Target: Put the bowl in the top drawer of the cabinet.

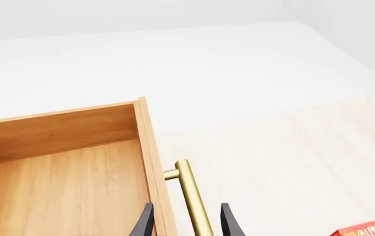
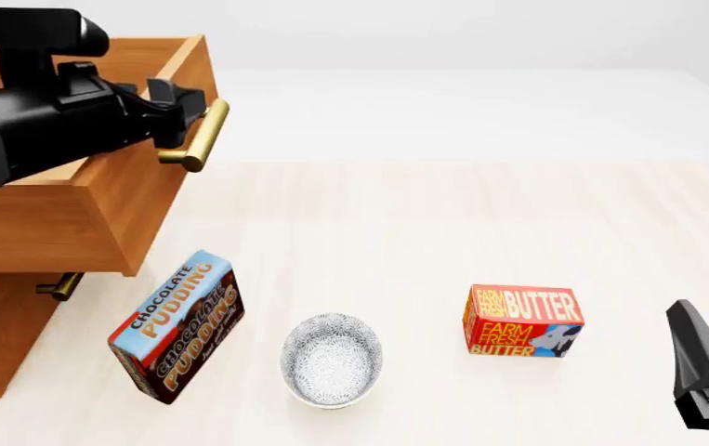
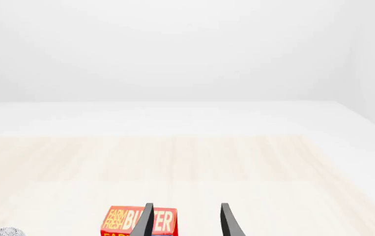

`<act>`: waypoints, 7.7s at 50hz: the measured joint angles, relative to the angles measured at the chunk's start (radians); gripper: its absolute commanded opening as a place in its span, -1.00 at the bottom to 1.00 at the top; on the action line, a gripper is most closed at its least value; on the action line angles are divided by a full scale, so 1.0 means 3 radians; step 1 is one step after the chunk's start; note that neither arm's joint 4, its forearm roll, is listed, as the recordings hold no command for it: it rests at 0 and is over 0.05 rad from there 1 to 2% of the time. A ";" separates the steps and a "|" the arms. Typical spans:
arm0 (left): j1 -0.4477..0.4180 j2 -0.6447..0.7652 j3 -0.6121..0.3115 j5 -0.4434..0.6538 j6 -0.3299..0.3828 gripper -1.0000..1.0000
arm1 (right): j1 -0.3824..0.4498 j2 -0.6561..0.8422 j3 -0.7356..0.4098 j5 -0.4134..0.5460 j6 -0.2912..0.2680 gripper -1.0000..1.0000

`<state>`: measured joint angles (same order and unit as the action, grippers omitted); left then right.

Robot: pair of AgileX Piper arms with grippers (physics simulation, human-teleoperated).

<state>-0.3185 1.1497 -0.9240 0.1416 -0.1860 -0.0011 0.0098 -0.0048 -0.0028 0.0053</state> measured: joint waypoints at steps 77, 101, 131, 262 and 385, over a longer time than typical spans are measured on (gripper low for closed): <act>-0.0416 -0.1112 0.0121 0.0735 0.0456 1.00 | 0.0000 0.0000 0.0000 0.0000 0.0000 1.00; -0.0752 -0.1251 0.0199 0.0753 0.0421 1.00 | 0.0000 0.0000 0.0000 0.0000 0.0000 1.00; -0.1182 -0.1153 0.0386 0.0538 0.0398 1.00 | 0.0000 0.0000 0.0000 0.0000 0.0000 1.00; -0.1235 0.0774 0.0871 -0.0680 -0.0013 1.00 | -0.0003 -0.0002 -0.0001 0.0003 -0.0001 1.00; -0.1290 0.2025 0.1043 -0.1363 -0.0433 -1.00 | -0.0003 -0.0002 -0.0001 0.0003 -0.0001 1.00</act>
<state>-0.7054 1.7570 -0.6111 -0.2674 -0.3158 -0.0021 0.0093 -0.0051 -0.0019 0.0051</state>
